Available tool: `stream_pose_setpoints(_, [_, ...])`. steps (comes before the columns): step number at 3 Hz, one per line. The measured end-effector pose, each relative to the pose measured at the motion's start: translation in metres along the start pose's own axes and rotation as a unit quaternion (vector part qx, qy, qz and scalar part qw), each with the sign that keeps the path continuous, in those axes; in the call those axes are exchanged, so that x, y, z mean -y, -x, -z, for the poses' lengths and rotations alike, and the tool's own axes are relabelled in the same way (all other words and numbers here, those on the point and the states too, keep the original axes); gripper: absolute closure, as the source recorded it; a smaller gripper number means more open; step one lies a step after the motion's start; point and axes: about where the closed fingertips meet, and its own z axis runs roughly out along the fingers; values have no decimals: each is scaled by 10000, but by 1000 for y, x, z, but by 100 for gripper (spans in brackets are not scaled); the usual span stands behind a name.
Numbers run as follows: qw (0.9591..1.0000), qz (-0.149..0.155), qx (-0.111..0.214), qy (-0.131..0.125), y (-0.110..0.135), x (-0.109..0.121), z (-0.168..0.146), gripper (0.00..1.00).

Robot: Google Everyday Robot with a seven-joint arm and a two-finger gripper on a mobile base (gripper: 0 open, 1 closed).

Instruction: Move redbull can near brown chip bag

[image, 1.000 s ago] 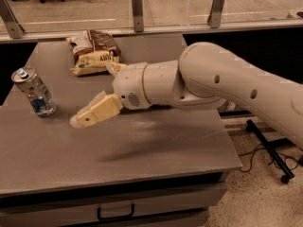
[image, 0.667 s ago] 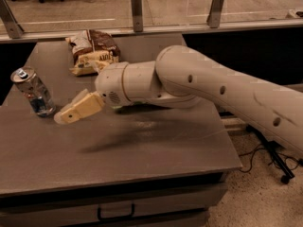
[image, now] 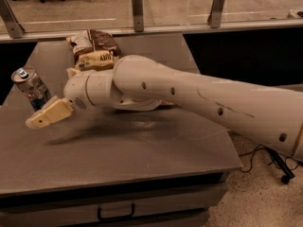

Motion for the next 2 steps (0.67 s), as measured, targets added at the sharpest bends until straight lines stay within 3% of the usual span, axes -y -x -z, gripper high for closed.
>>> stream_pose_setpoints(2, [9998,-151,87,7,-1,7,-41,41])
